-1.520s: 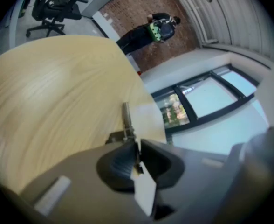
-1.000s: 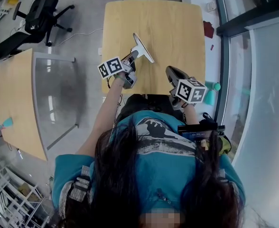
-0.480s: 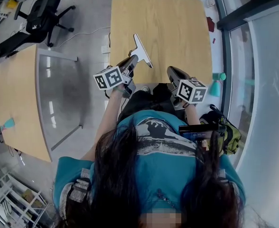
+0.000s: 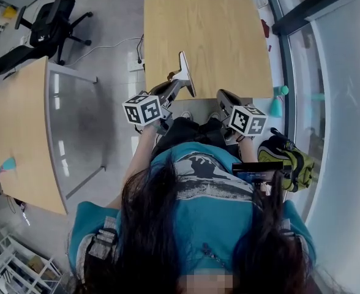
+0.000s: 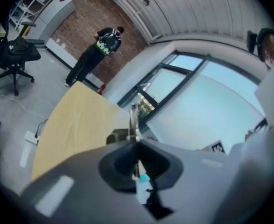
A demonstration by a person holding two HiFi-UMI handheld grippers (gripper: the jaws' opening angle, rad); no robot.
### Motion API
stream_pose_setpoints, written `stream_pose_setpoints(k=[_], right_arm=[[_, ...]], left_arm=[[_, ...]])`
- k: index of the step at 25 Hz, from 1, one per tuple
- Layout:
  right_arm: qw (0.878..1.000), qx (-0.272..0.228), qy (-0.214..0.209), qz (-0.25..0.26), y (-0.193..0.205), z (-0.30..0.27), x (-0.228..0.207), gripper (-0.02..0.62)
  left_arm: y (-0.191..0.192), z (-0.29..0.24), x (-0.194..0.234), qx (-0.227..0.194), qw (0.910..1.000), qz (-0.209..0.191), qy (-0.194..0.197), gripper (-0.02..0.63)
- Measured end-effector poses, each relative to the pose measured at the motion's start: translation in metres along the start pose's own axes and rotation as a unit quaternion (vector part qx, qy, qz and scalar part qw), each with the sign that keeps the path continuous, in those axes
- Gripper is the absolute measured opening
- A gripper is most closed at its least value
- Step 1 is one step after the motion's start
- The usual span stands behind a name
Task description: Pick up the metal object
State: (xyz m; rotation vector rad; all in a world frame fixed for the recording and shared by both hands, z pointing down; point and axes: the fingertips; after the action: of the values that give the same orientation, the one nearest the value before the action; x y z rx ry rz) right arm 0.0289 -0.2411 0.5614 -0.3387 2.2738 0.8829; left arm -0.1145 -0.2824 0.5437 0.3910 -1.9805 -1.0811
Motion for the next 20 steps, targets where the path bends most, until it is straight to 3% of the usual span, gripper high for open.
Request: stream_pose_setpoints(k=[12,20], right_arm=[[0.999,0.006,-0.03,0.03,0.0,0.024,0.004,0.02],[0.998,-0.012,-0.049,0.021,-0.001,0.089,-0.027,0.02]], left_arm=[[0.012,0.016,-0.032,-0.015,0.9994,-0.016,-0.026,0.002],[0.032,0.006,-0.098,-0.024,0.9987,-0.021,-0.04,0.002]])
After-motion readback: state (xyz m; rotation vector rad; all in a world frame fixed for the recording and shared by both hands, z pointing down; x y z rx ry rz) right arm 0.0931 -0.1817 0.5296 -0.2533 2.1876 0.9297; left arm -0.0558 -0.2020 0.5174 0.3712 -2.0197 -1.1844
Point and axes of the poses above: the fingertips, and each gripper's own axes: z backward along the fingers, x to its left, y out of its underside, and after that the axes turned 15 degrees about -z, right-handed
